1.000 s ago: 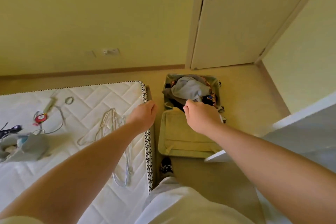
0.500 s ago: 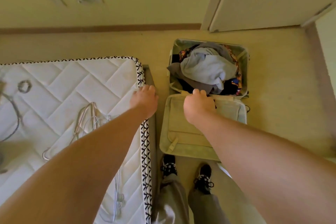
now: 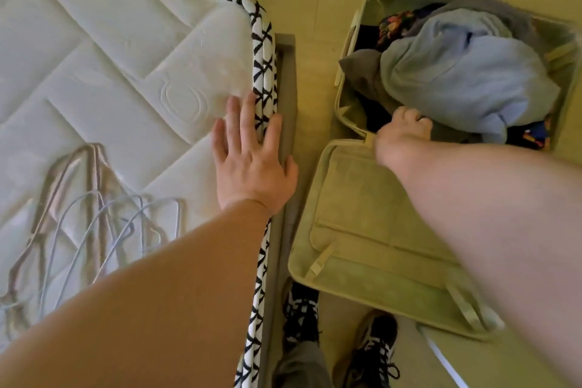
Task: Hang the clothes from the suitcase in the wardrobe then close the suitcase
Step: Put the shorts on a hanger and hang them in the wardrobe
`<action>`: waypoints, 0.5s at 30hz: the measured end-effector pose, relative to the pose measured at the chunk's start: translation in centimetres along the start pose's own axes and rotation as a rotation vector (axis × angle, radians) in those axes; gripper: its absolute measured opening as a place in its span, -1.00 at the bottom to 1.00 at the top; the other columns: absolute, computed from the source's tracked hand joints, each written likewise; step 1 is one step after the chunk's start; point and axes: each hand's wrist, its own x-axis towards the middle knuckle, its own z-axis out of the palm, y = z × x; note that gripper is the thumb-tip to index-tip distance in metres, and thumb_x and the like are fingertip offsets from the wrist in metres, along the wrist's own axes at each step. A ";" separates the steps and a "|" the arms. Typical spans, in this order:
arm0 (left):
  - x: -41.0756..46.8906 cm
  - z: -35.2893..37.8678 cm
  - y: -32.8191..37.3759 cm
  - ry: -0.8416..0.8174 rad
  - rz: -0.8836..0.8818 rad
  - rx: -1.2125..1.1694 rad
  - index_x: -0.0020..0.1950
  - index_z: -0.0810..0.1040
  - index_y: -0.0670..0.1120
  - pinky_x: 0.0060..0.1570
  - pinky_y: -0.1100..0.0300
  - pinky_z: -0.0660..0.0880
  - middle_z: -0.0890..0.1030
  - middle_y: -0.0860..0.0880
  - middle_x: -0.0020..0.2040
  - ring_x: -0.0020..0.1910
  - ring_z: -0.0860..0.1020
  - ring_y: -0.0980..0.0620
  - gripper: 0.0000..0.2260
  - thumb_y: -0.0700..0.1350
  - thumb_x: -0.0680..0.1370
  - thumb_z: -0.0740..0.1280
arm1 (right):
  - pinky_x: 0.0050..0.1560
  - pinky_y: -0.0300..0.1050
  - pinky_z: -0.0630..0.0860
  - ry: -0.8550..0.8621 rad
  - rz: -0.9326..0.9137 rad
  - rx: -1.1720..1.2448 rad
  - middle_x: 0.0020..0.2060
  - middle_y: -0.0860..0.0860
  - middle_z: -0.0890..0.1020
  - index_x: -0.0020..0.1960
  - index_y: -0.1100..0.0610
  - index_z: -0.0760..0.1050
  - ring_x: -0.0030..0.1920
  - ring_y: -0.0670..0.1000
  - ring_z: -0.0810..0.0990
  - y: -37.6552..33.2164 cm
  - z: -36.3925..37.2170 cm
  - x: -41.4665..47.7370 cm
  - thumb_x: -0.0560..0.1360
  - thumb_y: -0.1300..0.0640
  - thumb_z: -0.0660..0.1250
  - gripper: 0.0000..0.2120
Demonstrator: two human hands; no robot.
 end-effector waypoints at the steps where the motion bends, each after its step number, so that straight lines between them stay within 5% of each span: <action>1: -0.3 0.1 -0.2 -0.003 -0.004 0.002 0.52 0.27 0.05 0.56 -0.22 -0.07 -0.11 -0.13 0.65 0.63 -0.15 -0.19 -0.39 0.19 0.50 0.23 | 0.40 0.28 0.29 -0.007 0.027 -0.017 0.54 0.26 0.07 0.59 0.19 0.18 0.51 0.34 0.08 -0.1 0.3 1.3 0.60 0.10 0.22 -0.40; 10: 0.6 1.0 -0.1 0.003 -0.009 0.006 0.53 0.30 0.03 0.55 -0.23 -0.08 -0.10 -0.16 0.65 0.63 -0.14 -0.21 -0.36 0.17 0.47 0.29 | 0.51 0.40 -0.03 0.039 0.037 -0.097 0.62 0.14 -0.22 0.65 0.01 0.03 0.57 0.35 -0.20 1.8 0.4 10.1 0.63 -0.14 0.12 -0.35; 15: 0.5 1.2 -0.1 -0.005 -0.020 0.016 0.53 0.31 0.02 0.55 -0.23 -0.10 -0.09 -0.17 0.65 0.63 -0.14 -0.21 -0.34 0.17 0.45 0.32 | 0.52 0.37 -0.04 0.009 0.044 -0.038 0.57 0.19 0.19 0.54 0.06 0.32 0.57 0.33 0.01 1.8 -0.1 10.1 0.63 -0.02 0.15 -0.50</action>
